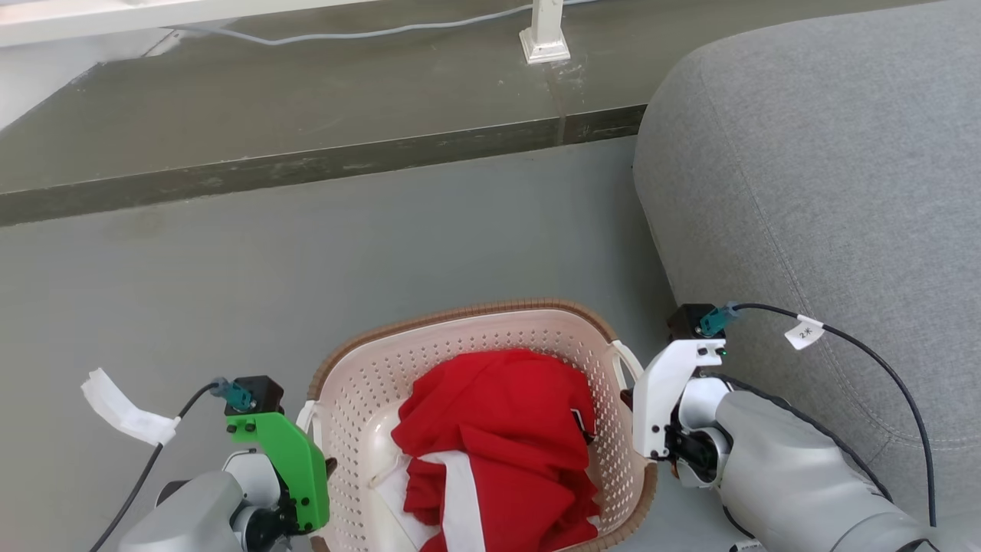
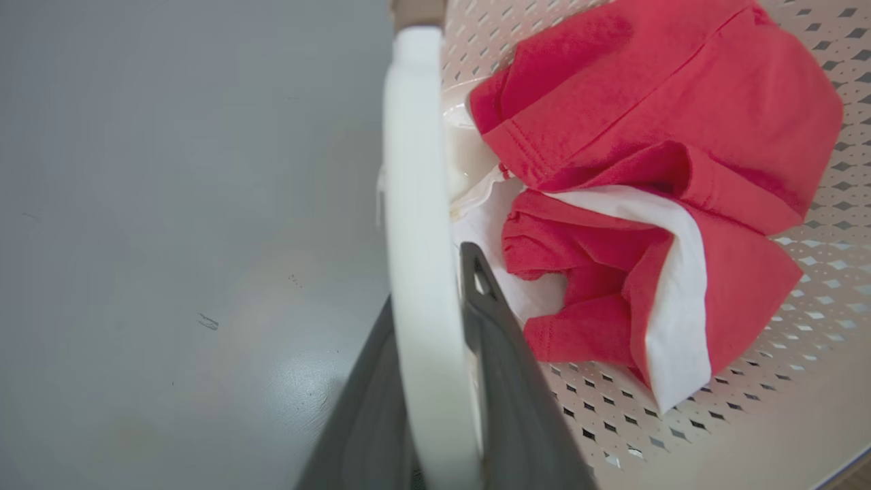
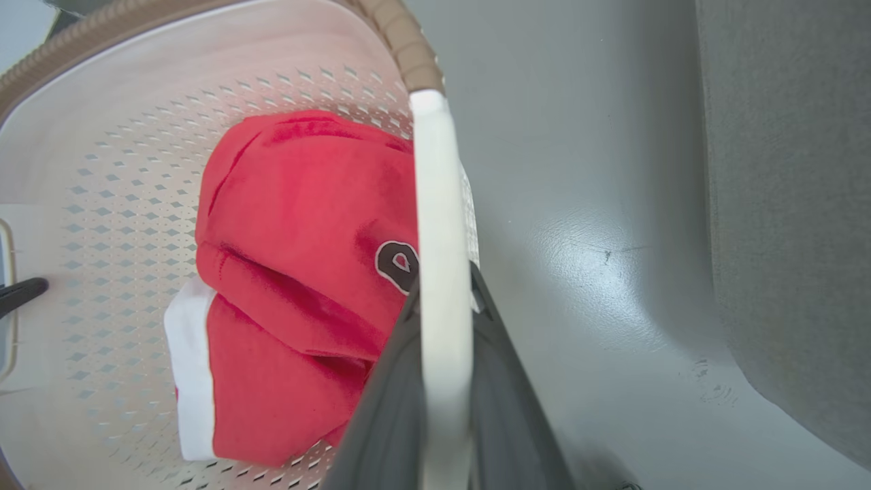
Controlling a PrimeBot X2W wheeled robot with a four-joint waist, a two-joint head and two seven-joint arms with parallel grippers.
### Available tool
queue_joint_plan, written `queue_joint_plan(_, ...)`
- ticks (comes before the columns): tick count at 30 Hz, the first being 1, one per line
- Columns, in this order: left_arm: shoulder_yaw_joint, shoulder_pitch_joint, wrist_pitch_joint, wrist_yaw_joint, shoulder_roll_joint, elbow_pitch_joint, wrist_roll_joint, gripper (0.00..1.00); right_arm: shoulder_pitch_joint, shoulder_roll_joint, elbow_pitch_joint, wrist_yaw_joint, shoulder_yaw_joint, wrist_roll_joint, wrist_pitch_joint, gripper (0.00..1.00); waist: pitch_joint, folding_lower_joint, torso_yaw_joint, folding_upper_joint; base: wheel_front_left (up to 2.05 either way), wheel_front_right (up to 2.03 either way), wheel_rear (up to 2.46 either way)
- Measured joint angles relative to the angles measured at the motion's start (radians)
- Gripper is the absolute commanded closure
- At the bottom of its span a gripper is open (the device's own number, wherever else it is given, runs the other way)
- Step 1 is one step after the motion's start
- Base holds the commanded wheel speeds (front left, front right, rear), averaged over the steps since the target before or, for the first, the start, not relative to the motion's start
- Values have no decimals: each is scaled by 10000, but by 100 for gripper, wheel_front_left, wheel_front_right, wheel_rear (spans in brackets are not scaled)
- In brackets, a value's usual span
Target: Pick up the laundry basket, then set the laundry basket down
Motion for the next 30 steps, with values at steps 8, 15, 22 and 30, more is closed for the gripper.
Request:
queue_joint_plan(8,-86,1,173,0,-36,96,-96,100,-1,6,61,82,84,21,107,100,-41,0,7,0,0,0,0)
queue_joint_plan(15,-130,1,174,0,-69,121,-100,100,-4,6,111,88,100,86,146,100,-39,0,-9,0,0,0,0)
queue_joint_plan(22,-148,0,174,0,-69,142,-102,100,-4,6,109,88,136,169,171,100,13,0,-22,0,0,0,0)
queue_joint_plan(30,-169,-7,171,0,-65,151,-127,100,-58,6,109,88,174,257,171,100,128,0,-25,0,0,0,0)
